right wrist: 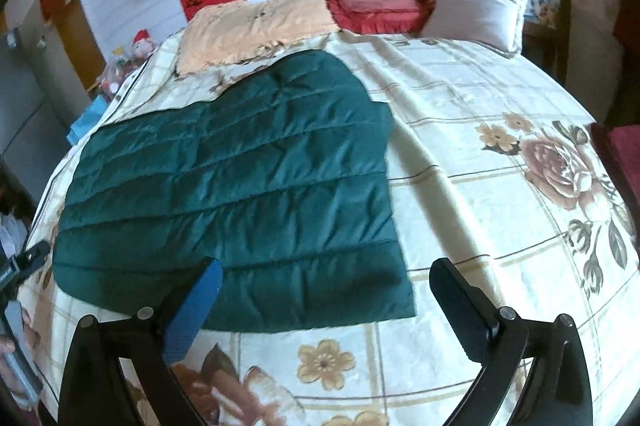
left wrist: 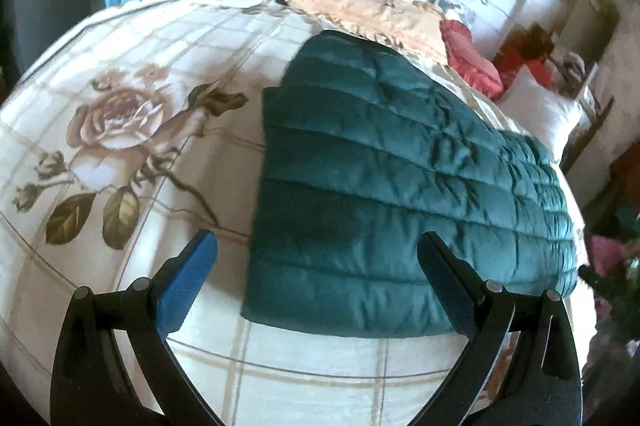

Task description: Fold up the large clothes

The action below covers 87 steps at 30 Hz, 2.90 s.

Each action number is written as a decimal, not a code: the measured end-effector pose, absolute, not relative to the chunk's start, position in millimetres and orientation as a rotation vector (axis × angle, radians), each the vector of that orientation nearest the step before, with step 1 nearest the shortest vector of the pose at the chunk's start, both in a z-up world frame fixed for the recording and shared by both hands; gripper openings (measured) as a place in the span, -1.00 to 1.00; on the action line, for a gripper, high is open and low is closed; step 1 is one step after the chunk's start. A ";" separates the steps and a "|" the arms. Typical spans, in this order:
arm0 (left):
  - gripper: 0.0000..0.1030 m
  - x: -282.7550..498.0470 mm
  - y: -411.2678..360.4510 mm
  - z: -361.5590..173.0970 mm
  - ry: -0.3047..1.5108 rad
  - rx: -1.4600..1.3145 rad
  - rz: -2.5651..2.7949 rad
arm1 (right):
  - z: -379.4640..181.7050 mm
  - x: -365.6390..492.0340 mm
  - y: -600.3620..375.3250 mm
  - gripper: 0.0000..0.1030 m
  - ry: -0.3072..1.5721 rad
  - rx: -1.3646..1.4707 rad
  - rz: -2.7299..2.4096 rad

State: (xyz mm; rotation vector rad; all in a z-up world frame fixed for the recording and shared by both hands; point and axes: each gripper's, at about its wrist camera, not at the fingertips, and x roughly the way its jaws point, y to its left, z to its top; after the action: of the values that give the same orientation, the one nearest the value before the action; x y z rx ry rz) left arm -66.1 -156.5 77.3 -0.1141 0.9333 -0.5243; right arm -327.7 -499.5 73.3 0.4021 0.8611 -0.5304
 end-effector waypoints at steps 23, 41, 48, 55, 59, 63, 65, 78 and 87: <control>0.96 -19.8 -171.9 38.3 1.086 -0.187 -0.629 | 29.3 -277.3 -568.0 1.00 0.896 0.624 -0.320; 0.97 -21.8 -189.7 30.9 1.069 -0.202 -0.696 | 24.9 -252.6 -551.5 0.92 0.933 0.612 -0.258; 0.25 -41.5 -179.6 54.2 1.015 -0.187 -0.750 | 56.0 -262.4 -530.2 -0.11 0.901 0.547 -0.251; 0.09 -78.2 -154.9 80.2 0.997 -0.174 -0.826 | 88.3 -294.0 -503.9 -0.24 0.869 0.523 -0.168; 0.09 -109.1 -131.1 86.3 1.009 -0.139 -0.850 | 96.0 -321.8 -492.0 -0.25 0.863 0.560 -0.114; 0.11 -129.1 -115.1 70.5 1.066 -0.103 -0.806 | 80.5 -349.8 -481.7 -0.14 0.918 0.584 -0.141; 0.26 -132.2 -114.1 61.5 1.083 -0.095 -0.783 | 65.4 -355.5 -482.7 0.16 0.968 0.558 -0.237; 0.45 -190.9 -101.0 102.1 0.861 0.039 -0.554 | 95.3 -393.5 -458.4 0.60 0.919 0.355 -0.528; 0.45 -236.4 -119.4 117.9 0.749 0.102 -0.500 | 127.2 -411.1 -384.0 0.64 0.799 0.253 -0.491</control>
State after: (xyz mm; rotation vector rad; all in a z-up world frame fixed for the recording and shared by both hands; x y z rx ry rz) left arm -236.4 -119.4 117.9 0.1018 0.7491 -0.4996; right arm -411.1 -383.9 127.2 0.2533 0.7988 -0.4911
